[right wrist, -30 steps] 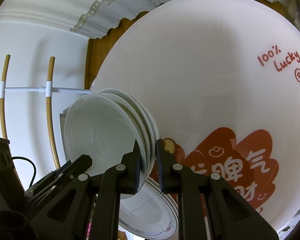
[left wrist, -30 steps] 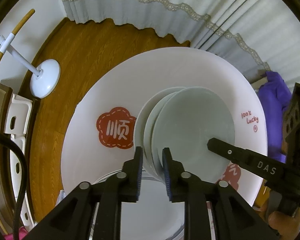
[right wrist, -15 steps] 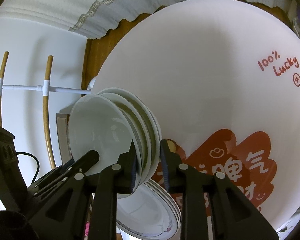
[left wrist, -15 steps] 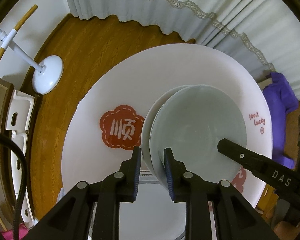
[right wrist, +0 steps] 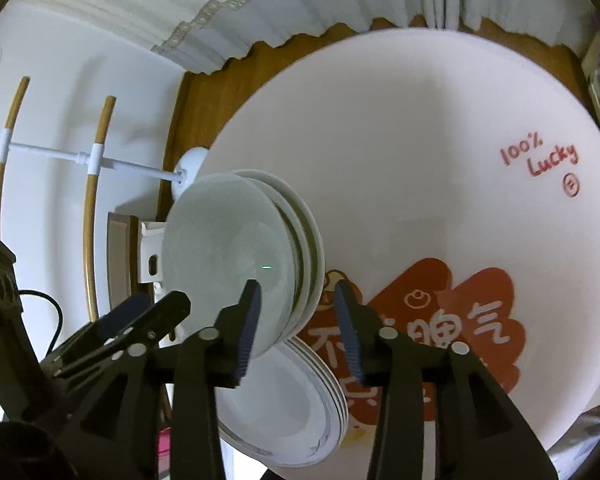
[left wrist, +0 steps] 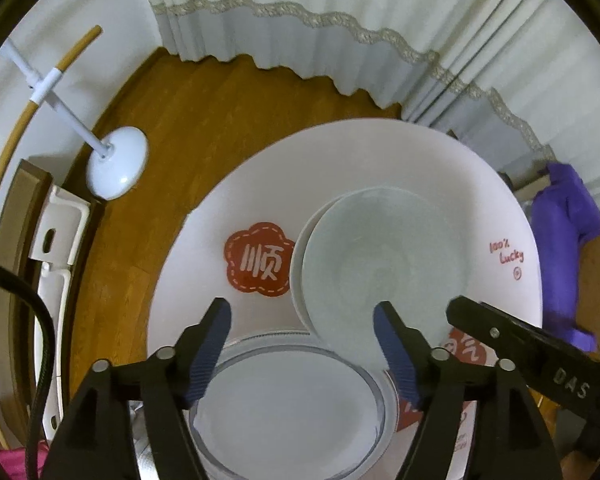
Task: Organize plates and bowls
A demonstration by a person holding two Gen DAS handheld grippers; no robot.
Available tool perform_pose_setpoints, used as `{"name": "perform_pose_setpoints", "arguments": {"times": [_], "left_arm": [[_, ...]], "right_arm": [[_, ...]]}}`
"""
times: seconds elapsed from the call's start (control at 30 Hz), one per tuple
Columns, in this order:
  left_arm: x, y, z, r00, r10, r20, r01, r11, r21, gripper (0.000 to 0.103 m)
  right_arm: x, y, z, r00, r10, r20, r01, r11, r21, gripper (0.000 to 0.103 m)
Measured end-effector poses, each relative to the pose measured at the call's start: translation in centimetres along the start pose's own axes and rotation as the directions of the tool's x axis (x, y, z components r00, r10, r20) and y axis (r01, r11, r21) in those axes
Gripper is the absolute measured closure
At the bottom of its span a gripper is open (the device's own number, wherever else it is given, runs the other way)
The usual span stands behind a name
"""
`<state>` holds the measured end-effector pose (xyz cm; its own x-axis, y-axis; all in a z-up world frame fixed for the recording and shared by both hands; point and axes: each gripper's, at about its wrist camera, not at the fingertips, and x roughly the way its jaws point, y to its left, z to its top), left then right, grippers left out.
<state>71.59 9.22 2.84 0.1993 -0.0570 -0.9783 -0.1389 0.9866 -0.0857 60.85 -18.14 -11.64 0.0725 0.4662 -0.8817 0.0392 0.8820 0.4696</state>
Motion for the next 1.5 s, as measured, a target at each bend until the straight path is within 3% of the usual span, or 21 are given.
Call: {"name": "perform_pose_setpoints", "arguments": {"times": [0.13, 0.2, 0.43, 0.67, 1.13, 1.5], "left_arm": [[-2.3, -0.6, -1.9, 0.999, 0.005, 0.048, -0.005, 1.0, -0.015, 0.028], [-3.5, -1.0, -3.2, 0.996, 0.036, 0.078, -0.034, 0.999, -0.022, 0.027], [-7.0, -3.9, -10.3, 0.981, 0.064, 0.182, -0.04, 0.99, -0.136, 0.021], [-10.4, -7.7, -15.9, 0.968, 0.082, 0.235, -0.046, 0.987, -0.153, 0.018], [-14.1, -10.7, -24.1, 0.945, 0.04, 0.323, -0.026, 0.999, -0.047, 0.012], [-14.9, -12.2, -25.7, 0.925, 0.029, 0.38, -0.029, 1.0, -0.005, 0.01]], "right_arm": [[-2.3, 0.0, -1.2, 1.0, 0.015, 0.004, -0.015, 0.998, -0.057, 0.035], [-3.3, 0.0, -2.0, 1.0, 0.023, 0.007, -0.022, 0.995, -0.096, 0.033], [-6.8, -1.1, -5.4, 1.0, 0.018, 0.001, -0.017, 0.966, -0.258, 0.028], [-11.3, -3.8, -8.6, 0.998, -0.038, 0.047, 0.051, 0.939, -0.341, 0.015], [-16.1, -7.1, -13.0, 0.988, -0.046, 0.15, 0.094, 0.938, -0.335, 0.011], [-17.7, -8.9, -16.1, 0.976, -0.052, 0.212, 0.115, 0.949, -0.293, 0.008]]}}
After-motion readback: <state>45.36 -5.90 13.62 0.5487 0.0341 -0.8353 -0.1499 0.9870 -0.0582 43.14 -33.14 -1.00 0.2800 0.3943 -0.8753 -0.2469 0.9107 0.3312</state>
